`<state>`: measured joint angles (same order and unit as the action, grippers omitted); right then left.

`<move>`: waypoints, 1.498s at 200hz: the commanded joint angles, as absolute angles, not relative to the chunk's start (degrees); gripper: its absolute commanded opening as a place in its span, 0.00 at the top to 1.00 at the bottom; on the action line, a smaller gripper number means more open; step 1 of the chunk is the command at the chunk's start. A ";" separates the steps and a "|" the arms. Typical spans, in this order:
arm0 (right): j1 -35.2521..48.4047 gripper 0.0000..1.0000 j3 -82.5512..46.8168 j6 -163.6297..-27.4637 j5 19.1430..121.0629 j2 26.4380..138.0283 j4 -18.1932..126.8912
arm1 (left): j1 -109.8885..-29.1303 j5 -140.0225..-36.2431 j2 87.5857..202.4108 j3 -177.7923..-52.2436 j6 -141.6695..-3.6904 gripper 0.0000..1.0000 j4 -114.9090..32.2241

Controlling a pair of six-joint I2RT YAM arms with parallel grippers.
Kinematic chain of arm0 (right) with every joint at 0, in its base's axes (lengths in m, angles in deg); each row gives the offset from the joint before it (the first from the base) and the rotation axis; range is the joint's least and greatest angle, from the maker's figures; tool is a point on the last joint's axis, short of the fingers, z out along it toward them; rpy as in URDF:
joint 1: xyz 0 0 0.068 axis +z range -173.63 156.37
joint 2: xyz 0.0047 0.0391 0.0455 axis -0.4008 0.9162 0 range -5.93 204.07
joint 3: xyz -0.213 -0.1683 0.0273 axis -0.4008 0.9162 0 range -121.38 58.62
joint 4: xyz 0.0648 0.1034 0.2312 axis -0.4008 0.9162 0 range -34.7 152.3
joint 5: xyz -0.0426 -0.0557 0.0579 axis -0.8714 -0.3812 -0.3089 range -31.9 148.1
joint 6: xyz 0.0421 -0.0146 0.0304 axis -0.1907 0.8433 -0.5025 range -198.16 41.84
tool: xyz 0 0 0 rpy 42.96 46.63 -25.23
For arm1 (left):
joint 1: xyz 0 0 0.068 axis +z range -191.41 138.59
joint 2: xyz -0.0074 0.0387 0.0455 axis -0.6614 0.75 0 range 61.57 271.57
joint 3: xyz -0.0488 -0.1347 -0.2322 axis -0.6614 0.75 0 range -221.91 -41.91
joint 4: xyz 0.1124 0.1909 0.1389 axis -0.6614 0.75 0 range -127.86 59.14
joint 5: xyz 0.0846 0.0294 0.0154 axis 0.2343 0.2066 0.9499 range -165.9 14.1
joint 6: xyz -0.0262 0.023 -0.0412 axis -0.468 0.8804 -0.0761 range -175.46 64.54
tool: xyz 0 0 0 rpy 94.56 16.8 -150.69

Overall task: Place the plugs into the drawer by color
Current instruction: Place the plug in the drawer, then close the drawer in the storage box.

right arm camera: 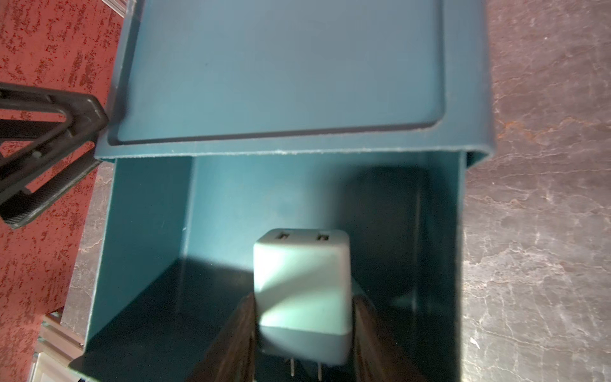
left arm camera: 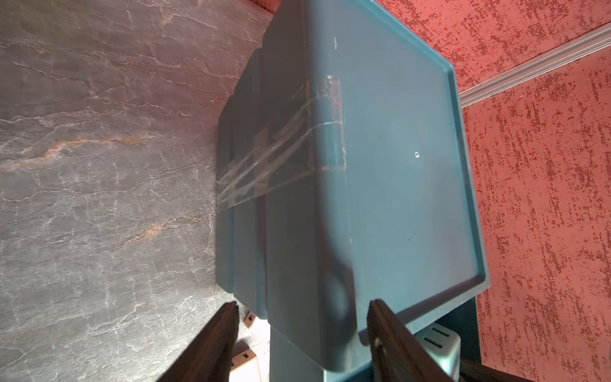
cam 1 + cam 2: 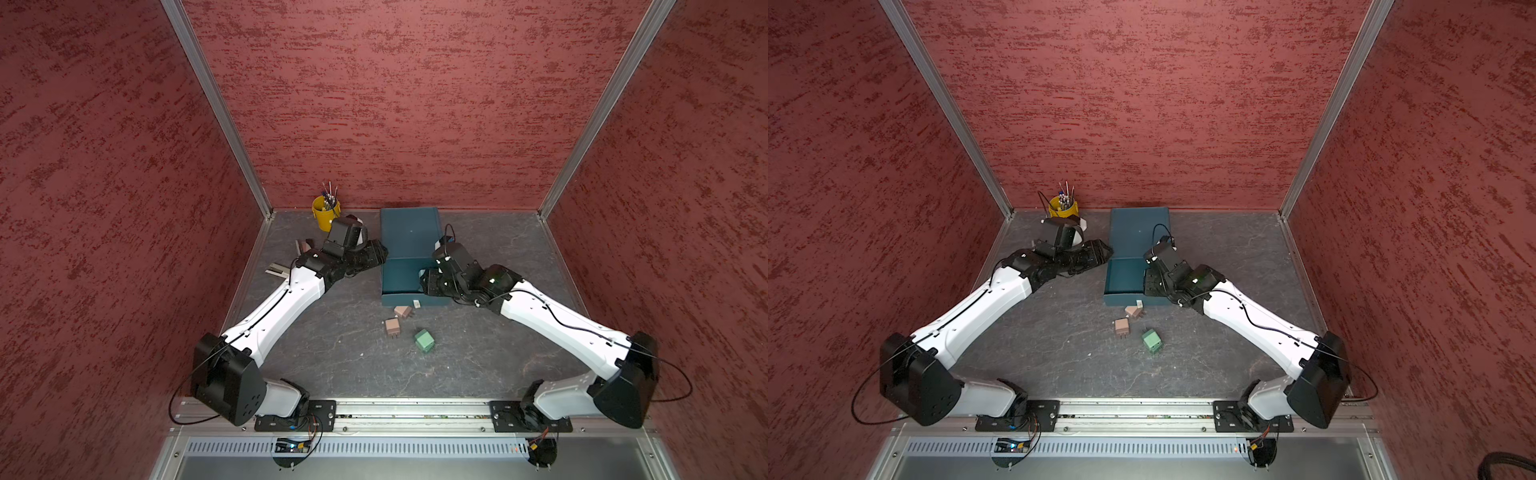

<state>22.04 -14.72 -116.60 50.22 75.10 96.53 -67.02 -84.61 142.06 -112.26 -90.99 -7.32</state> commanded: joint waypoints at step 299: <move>37.90 0.44 3.55 -123.51 46.77 54.61 85.97 | -66.81 -85.77 142.93 -113.50 -88.67 0.35 -7.27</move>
<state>37.48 2.20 -119.66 47.58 55.72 90.28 -66.71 -85.01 142.08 -112.02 -89.48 -6.86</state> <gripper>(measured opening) 0.567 0.655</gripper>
